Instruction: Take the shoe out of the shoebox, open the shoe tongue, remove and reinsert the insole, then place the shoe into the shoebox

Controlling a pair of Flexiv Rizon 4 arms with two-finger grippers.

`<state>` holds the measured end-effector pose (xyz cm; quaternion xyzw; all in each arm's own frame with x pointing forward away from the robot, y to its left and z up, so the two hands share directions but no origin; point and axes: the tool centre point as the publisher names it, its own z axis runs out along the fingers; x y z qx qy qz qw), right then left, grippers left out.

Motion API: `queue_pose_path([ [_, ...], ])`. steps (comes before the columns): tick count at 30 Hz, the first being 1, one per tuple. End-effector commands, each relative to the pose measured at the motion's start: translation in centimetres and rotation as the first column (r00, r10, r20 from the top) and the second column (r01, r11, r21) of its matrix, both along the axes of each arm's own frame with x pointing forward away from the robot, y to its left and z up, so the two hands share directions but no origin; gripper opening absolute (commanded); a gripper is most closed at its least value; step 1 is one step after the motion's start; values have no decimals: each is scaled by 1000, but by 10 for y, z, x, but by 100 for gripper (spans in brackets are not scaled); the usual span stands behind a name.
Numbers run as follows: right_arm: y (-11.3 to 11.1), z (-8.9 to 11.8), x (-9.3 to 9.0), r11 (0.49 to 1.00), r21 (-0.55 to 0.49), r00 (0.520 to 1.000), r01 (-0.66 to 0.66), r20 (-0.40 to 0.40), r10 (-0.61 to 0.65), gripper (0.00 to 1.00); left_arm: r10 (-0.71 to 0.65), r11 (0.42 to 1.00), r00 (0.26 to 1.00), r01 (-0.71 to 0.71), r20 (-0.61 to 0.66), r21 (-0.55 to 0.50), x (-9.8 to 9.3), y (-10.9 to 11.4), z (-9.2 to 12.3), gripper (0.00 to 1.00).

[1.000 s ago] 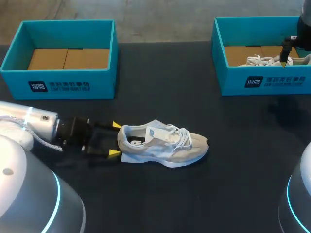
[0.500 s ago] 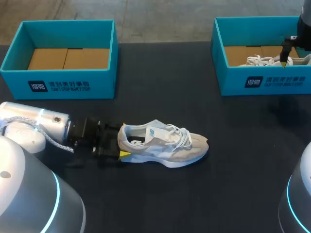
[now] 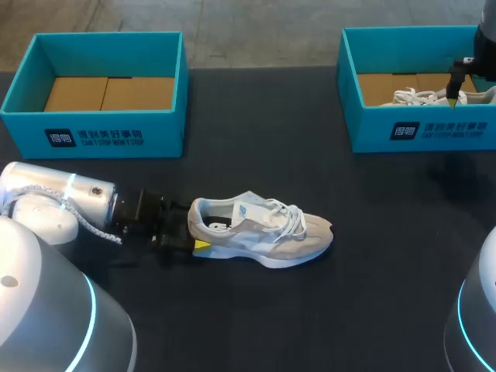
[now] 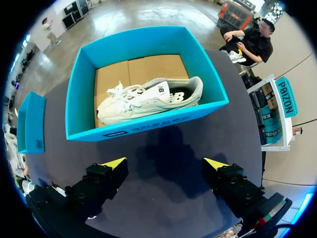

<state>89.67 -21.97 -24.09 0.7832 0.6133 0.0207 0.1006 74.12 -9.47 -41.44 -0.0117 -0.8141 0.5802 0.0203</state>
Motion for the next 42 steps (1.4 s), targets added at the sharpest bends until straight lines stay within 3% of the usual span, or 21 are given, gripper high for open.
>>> queue_pose_path([
  [1, 0, 0, 0, 1000, 1, 1000, 0, 1, 0, 100, 20, 1000, 1000, -20, 3, -9, -1, 0, -1, 0],
  [42, 0, 0, 0, 1000, 1, 1000, 0, 1, 0, 100, 48, 999, 999, -48, -9, -19, -3, 6, -4, 0],
])
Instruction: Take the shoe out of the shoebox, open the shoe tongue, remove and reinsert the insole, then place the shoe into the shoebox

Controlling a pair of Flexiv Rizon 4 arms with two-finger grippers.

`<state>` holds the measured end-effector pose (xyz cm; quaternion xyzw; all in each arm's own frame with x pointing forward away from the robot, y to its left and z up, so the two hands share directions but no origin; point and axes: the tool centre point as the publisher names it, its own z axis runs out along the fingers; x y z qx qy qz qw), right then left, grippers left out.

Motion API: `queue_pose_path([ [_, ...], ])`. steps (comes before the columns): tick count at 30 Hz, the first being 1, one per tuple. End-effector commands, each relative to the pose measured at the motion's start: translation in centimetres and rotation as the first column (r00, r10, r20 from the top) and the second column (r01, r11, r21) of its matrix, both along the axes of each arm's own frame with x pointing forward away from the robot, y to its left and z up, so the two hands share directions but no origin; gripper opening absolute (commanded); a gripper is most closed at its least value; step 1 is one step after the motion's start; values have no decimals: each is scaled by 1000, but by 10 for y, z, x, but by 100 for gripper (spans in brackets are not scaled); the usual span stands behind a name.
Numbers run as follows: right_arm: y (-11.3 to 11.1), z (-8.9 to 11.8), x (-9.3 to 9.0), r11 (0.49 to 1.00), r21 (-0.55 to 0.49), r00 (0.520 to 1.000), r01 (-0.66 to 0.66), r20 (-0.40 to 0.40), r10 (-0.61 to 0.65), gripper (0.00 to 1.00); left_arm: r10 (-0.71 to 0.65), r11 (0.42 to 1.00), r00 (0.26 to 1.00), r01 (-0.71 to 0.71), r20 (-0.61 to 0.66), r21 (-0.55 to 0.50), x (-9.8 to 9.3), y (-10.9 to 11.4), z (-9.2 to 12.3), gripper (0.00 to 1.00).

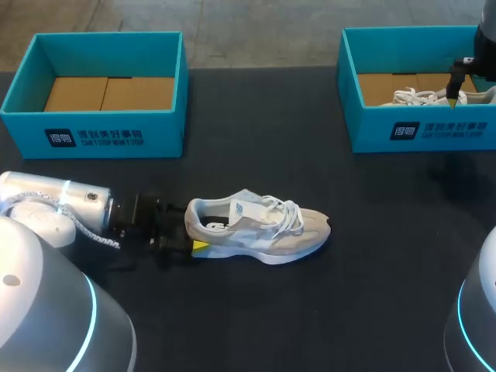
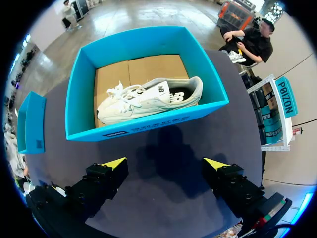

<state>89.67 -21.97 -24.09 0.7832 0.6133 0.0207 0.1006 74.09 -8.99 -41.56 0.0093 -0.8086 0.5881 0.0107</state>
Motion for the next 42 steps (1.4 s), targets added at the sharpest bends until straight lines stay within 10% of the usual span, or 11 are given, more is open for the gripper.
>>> queue_pose_path([
  [1, 0, 0, 0, 1000, 1, 1000, 0, 1, 0, 100, 2, 1000, 1000, -2, 1, -1, -3, 1, -3, 0],
  [16, 3, -1, -2, 1000, 4, 1000, 20, 2, -20, 100, 2, 1000, 1000, -2, 1, -1, -3, 1, -3, 0],
  [42, 151, -20, -76, 992, 82, 991, 91, -103, -82, 100, 2, 1000, 1000, -2, 1, -1, -3, 1, -3, 0],
])
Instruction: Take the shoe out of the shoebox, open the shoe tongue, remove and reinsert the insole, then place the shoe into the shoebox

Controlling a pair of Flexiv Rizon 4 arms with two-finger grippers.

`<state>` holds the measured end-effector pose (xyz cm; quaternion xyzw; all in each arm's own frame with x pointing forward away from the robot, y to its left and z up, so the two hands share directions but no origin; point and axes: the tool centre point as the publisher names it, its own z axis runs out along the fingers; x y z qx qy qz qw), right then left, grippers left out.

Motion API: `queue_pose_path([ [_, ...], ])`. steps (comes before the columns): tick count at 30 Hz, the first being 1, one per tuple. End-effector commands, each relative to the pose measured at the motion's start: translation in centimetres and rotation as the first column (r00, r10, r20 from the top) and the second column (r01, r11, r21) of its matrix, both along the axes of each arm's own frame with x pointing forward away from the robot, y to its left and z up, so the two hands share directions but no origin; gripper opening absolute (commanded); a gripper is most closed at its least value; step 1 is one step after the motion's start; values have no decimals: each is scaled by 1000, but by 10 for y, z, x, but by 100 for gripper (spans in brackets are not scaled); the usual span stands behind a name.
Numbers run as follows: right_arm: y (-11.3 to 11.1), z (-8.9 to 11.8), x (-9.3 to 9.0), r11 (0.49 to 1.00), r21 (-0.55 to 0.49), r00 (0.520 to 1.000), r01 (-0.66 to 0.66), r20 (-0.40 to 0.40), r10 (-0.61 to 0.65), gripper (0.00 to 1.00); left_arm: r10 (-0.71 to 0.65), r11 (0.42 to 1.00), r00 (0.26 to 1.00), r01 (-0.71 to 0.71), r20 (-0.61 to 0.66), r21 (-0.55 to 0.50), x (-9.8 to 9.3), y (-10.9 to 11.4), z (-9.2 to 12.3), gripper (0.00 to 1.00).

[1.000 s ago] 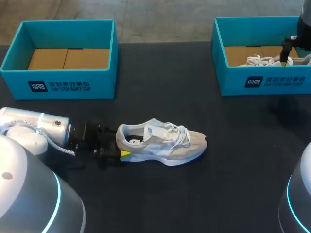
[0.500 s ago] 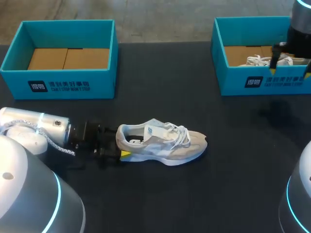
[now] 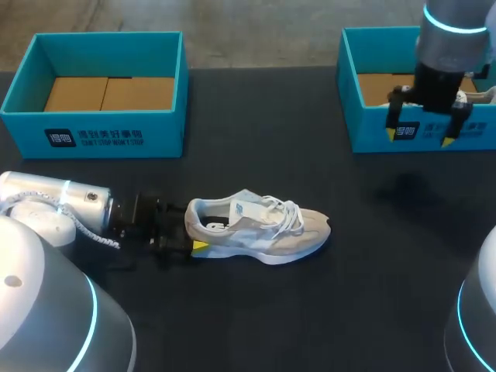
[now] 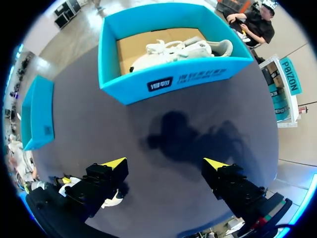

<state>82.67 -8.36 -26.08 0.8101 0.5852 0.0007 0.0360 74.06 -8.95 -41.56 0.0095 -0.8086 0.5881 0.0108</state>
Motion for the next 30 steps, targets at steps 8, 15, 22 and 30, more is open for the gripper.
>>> queue_pose_path([
  [8, 54, -10, -32, 998, 57, 1000, 26, 8, -26, 100, 2, 1000, 1000, -2, 1, -1, -3, 1, -3, 0],
  [15, 101, -23, -55, 993, 105, 998, -62, 7, 62, 100, 2, 1000, 1000, -2, 1, -1, -3, 1, -3, 0],
  [22, 139, -41, -75, 980, 164, 993, -112, -6, 114, 100, 2, 1000, 1000, -2, 1, -1, -3, 1, -3, 0],
  [30, 149, -39, -87, 984, 113, 990, -139, -4, 140, 100, 2, 1000, 1000, -2, 1, -1, -3, 1, -3, 0],
])
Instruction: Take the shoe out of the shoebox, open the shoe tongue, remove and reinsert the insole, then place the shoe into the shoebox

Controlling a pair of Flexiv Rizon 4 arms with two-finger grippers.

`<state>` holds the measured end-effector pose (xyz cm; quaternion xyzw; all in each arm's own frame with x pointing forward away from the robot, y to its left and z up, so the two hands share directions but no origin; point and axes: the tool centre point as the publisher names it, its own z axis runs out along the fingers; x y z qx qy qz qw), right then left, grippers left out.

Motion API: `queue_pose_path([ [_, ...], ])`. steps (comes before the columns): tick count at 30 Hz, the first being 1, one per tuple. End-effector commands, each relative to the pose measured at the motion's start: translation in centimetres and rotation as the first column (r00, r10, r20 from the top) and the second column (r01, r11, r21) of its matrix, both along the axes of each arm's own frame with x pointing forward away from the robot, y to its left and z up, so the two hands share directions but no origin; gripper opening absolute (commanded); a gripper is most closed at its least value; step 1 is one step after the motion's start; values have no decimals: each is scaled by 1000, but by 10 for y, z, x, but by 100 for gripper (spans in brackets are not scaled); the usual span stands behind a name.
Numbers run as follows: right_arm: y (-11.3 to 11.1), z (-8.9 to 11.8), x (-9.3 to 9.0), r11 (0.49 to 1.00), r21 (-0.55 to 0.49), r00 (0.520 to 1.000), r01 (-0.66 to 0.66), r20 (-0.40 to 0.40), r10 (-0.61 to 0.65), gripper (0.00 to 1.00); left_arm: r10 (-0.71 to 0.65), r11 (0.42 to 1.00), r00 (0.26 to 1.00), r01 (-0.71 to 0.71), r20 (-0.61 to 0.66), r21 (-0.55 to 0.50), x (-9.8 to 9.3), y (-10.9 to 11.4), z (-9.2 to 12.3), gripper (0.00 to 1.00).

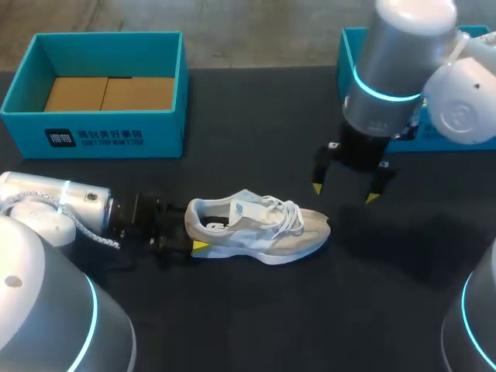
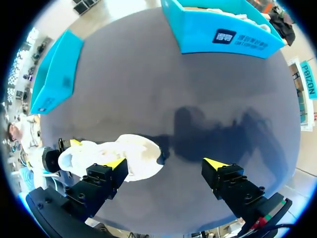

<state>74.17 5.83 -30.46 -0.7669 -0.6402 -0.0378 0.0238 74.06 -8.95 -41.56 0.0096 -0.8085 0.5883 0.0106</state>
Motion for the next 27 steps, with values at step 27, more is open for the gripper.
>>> queue_pose_path([
  [27, 62, 23, -9, 995, -94, 999, -26, 20, 28, 100, 2, 1000, 1000, -2, 1, 0, -3, 1, -3, 0],
])
